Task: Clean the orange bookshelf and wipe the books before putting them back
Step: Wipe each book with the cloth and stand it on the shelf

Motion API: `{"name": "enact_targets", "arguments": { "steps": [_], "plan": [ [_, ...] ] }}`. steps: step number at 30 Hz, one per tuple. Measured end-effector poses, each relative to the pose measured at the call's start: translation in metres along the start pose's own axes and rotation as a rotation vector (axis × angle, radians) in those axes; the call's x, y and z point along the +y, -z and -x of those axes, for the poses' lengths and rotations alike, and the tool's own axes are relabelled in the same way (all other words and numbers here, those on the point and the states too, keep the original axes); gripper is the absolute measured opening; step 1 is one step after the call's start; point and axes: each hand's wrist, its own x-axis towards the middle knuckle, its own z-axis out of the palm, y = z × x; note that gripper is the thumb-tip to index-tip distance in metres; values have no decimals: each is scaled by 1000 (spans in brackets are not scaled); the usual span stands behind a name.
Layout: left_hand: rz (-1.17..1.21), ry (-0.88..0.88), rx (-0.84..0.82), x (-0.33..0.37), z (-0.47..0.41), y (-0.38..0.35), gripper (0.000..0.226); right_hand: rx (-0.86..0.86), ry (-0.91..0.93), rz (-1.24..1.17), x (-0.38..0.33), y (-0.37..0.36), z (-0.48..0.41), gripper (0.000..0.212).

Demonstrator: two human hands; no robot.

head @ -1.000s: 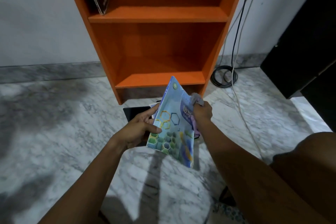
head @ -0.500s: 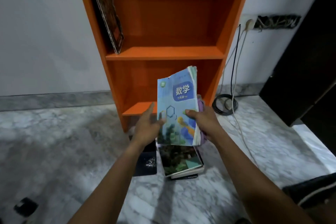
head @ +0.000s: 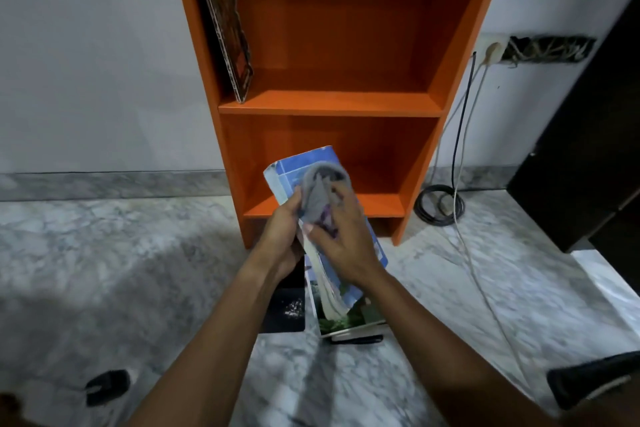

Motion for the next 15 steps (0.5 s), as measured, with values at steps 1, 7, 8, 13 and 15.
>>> {"name": "enact_targets", "arguments": {
  "steps": [1, 7, 8, 13, 15],
  "plan": [
    [-29, -7, -24, 0, 3, -1, 39, 84, -62, -64, 3, 4, -9, 64],
    [1, -51, -62, 16, 8, -7, 40, 126, -585, -549, 39, 35, -24, 30],
    [7, -73, -58, 24, 6, -6, 42, 60, -621, -685, 46, 35, -18, 29],
    [25, -105, -52, 68, 0, 4, 41, -181, -628, -940, 44, 44, 0, 21],
    [-71, -141, -3, 82, -4, 12, 37, -175, -615, -918, 41, 55, -2, 37]
  ]
}}
